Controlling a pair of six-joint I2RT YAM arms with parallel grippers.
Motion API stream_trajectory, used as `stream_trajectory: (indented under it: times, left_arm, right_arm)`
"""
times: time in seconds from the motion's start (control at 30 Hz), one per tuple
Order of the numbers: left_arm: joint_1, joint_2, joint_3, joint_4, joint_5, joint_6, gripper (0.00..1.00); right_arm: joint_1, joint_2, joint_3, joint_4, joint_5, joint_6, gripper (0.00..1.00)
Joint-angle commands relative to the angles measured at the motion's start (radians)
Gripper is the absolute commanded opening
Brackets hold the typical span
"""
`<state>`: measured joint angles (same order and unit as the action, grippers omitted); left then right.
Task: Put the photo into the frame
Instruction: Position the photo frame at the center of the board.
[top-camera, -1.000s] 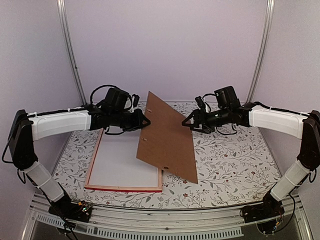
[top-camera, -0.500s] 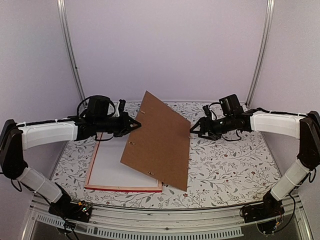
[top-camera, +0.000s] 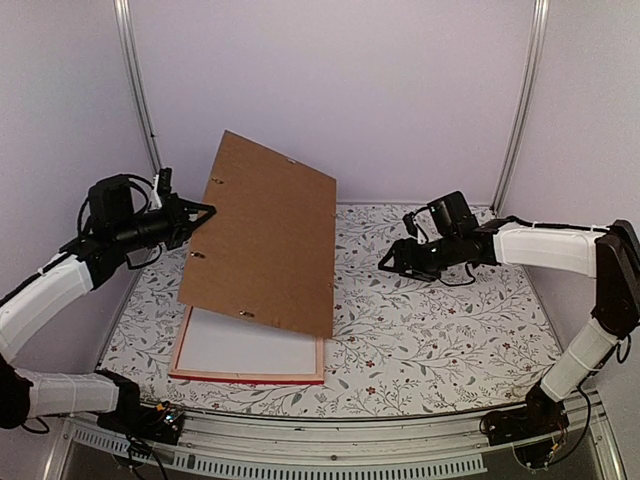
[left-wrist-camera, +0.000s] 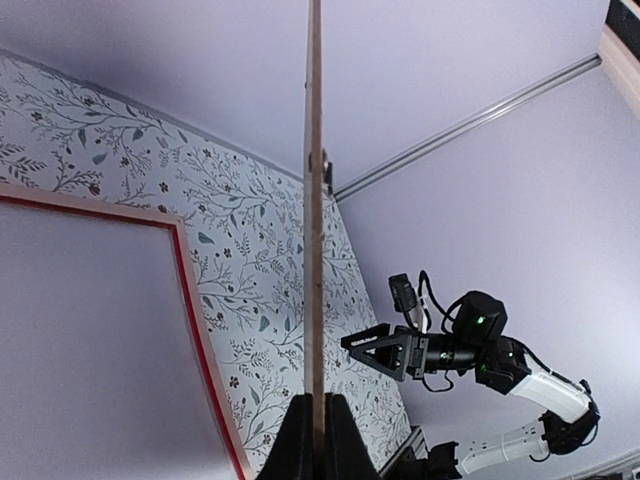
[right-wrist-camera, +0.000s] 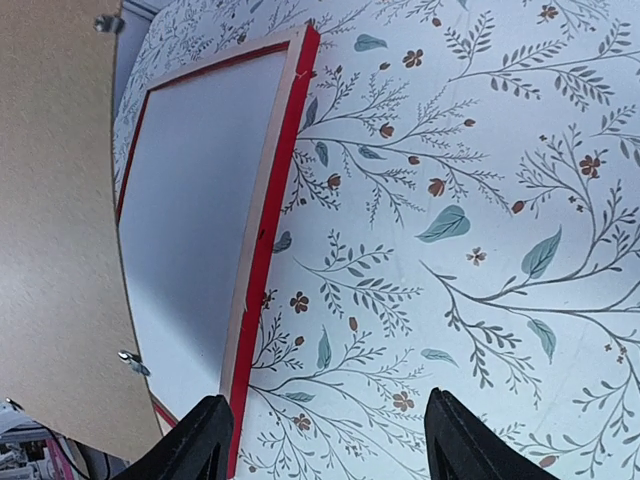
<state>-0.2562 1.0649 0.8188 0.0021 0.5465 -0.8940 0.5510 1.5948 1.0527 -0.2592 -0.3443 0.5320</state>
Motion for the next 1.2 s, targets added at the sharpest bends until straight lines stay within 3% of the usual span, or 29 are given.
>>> stream_trajectory:
  times: [0.0,0.17,0.5,0.87,1.17]
  left_arm:
    - [0.118,-0.076,0.027,-0.076,0.074,0.034,0.0]
    - [0.25,-0.111,0.096,-0.213,0.057,0.138,0.0]
    - [0.469,-0.108,0.153,-0.272,0.166,0.189,0.0]
    - [0.492,-0.09,0.183,-0.272,0.209,0.189,0.0]
    - [0.494,-0.083,0.169,-0.254,0.223,0.187,0.0]
  right_arm:
    - [0.078,0.096,0.071,0.004,0.075,0.0,0.7]
    - [0.174,0.216,0.188,-0.019,0.141,0.006,0.7]
    - [0.301,0.458,0.426,-0.06,0.226,0.026,0.68]
    - [0.359,0.641,0.61,-0.162,0.417,0.056,0.59]
    - [0.366,0.687,0.645,-0.177,0.43,0.056,0.45]
